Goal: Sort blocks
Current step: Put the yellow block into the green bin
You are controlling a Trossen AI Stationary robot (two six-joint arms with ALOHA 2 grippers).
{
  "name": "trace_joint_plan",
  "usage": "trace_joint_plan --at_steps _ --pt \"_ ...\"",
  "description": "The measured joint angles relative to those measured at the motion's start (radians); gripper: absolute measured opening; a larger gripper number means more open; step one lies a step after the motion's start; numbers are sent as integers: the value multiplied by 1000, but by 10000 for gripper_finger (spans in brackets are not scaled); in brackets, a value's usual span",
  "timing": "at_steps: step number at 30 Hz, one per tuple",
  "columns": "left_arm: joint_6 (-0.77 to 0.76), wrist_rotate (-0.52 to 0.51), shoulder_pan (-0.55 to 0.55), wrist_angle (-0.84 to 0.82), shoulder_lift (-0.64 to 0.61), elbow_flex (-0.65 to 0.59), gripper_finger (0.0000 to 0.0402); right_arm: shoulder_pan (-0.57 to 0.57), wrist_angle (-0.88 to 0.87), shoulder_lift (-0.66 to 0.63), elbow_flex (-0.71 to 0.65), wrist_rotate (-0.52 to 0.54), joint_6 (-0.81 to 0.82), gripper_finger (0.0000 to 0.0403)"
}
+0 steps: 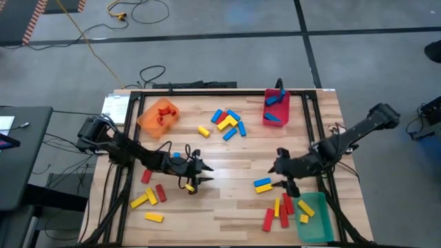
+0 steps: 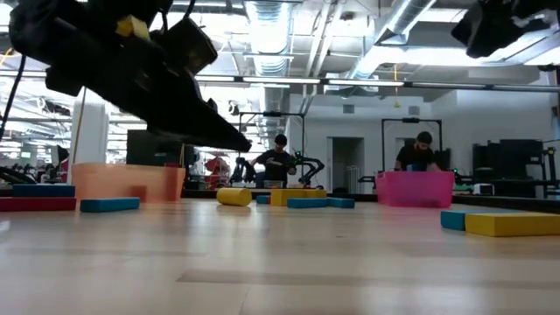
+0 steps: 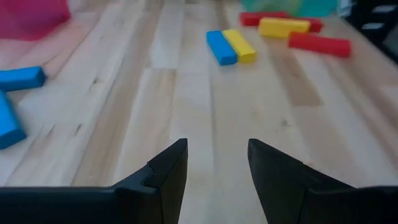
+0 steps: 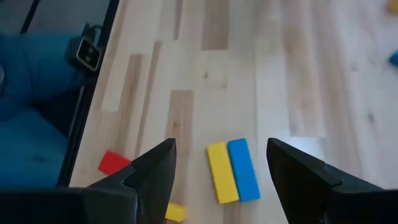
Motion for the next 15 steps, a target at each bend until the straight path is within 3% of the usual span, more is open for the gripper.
trace_joint_plan --at_steps 7,12,15 --pt "-23 136 -4 -44 -65 1 165 49 67 114 0 3 0 265" --pt "-81 311 -45 -202 -128 1 165 70 97 178 0 4 1 265" --pt "-110 353 -104 -331 -168 1 165 71 105 206 0 4 1 265"
